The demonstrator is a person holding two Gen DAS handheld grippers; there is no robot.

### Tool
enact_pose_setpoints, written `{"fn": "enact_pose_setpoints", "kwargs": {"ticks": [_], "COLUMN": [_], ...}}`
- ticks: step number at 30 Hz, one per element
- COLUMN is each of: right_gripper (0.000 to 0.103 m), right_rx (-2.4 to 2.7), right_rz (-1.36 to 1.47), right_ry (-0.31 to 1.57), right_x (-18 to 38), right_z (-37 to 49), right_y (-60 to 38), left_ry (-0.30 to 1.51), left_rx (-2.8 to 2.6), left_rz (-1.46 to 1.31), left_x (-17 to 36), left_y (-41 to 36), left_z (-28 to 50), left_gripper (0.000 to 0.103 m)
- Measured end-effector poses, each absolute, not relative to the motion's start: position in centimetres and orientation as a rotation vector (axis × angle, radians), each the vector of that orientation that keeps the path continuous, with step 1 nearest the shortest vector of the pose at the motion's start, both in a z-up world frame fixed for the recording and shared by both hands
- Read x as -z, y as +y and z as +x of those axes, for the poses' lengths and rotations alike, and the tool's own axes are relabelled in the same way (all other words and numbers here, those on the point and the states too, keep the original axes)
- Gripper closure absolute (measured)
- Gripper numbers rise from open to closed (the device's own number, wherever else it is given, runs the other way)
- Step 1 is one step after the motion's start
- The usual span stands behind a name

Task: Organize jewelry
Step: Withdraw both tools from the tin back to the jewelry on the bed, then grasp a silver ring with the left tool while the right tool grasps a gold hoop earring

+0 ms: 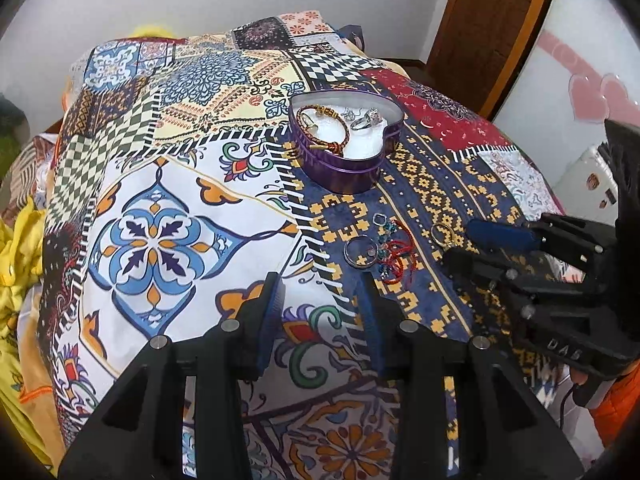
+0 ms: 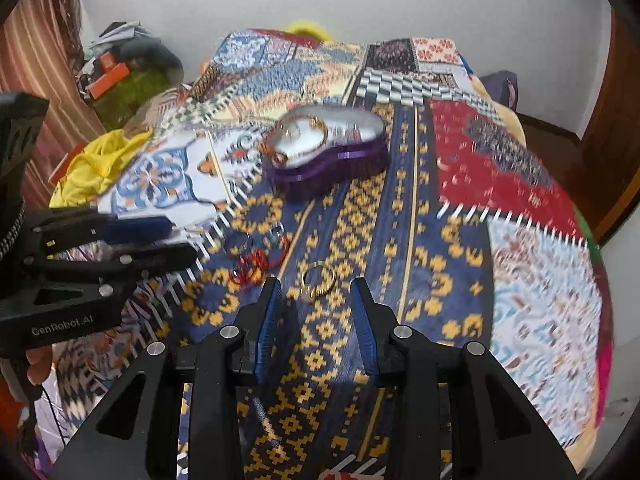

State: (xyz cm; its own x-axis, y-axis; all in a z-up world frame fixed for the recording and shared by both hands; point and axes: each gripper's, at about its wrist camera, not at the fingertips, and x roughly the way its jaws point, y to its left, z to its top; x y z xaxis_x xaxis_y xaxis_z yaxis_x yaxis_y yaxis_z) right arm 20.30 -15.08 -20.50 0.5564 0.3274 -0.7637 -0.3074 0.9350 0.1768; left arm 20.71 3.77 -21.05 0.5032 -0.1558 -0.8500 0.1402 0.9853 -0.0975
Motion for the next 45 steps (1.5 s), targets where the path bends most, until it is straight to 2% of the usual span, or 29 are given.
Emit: {"fn": "enact_pose_setpoints", "kwargs": {"ticks": [9, 14, 20, 21, 23, 25, 35, 45], "right_gripper": [0.071, 0.086, 0.087, 0.087, 0.089, 0.095, 0.095, 0.095], "right_rx": [-0.376, -0.372, -0.365, -0.365, -0.369, -0.375, -0.368, -0.343], "right_rz": [-0.025, -0.056, -0.080, -0.081, -0.073, -0.059, -0.039, -0.005], "right_ry": [0.859, 0.854, 0.838, 0.836, 0.835, 0.831, 0.826, 0.762], "right_x": [20.9, 21.0, 21.0, 21.0, 20.9, 20.8, 20.1, 17.5], "right_z": [20.2, 20.5, 20.2, 20.2, 20.3, 20.3, 19.9, 19.4], "right_y": [-14.4, -14.0, -13.7, -13.7, -13.9, -14.0, -14.8, -16.0], "left_ry": [1.039, 1.038, 1.030, 1.028, 1.022, 1.020, 0.995, 0.922], "left_rx": [0.213, 0.235, 0.249, 0.248, 0.248, 0.249, 0.227, 0.211], "left_rz": [-0.004, -0.008, -0.001, -0.003, -0.002, -0.008, -0.031, -0.047], "left_x": [22.1, 22.3, 22.5, 22.5, 22.4, 22.4, 21.5, 18.4], "left_y": [2.7, 2.0, 1.1, 1.1, 1.1, 1.2, 2.2, 3.2], "left_z": [22.0, 22.4, 23.0, 23.0, 23.1, 23.0, 22.0, 20.9], "left_gripper": [0.065, 0.065, 0.065, 0.066, 0.082, 0.082, 0.082, 0.082]}}
